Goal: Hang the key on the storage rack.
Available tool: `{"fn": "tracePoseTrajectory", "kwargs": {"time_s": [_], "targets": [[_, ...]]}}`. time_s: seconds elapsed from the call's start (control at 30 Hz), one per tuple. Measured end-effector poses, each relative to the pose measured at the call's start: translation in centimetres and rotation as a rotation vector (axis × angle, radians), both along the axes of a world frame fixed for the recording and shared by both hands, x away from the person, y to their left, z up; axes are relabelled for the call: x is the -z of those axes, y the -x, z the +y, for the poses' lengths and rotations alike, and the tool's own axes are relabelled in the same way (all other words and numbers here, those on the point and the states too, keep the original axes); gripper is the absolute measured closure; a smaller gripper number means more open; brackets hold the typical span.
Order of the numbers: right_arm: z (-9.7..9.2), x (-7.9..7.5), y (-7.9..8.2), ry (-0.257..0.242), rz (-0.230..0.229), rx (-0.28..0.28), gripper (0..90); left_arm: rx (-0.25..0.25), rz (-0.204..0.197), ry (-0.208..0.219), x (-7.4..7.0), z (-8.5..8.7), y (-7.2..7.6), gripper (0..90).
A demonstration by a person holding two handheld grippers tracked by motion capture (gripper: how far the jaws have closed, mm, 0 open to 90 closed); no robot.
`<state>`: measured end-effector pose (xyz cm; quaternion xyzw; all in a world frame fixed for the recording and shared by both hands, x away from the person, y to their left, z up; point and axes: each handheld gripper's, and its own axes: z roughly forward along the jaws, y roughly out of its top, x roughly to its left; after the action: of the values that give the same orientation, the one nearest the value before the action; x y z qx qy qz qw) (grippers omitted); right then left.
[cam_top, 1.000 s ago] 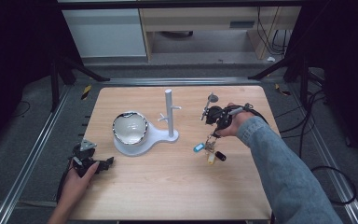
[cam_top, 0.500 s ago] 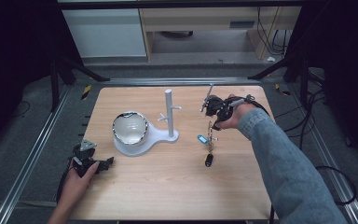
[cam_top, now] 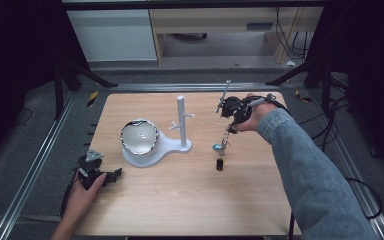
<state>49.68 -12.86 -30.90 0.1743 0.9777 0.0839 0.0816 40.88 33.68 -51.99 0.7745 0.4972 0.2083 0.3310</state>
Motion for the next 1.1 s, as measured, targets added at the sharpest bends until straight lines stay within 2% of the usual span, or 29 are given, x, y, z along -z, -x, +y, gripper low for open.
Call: {"fn": "tracePoseTrajectory", "kwargs": {"time_s": [0.4,1.1], "targets": [[0.1,-2.2,0.2,-0.003,-0.025,-0.005,88.9,0.000,0.000,-0.001,0.0,0.0,0.0,0.0],[0.3,-4.1,0.5,0.023,-0.023,-0.017,89.0,0.000,0.001,-0.001,0.0,0.0,0.0,0.0]]}}
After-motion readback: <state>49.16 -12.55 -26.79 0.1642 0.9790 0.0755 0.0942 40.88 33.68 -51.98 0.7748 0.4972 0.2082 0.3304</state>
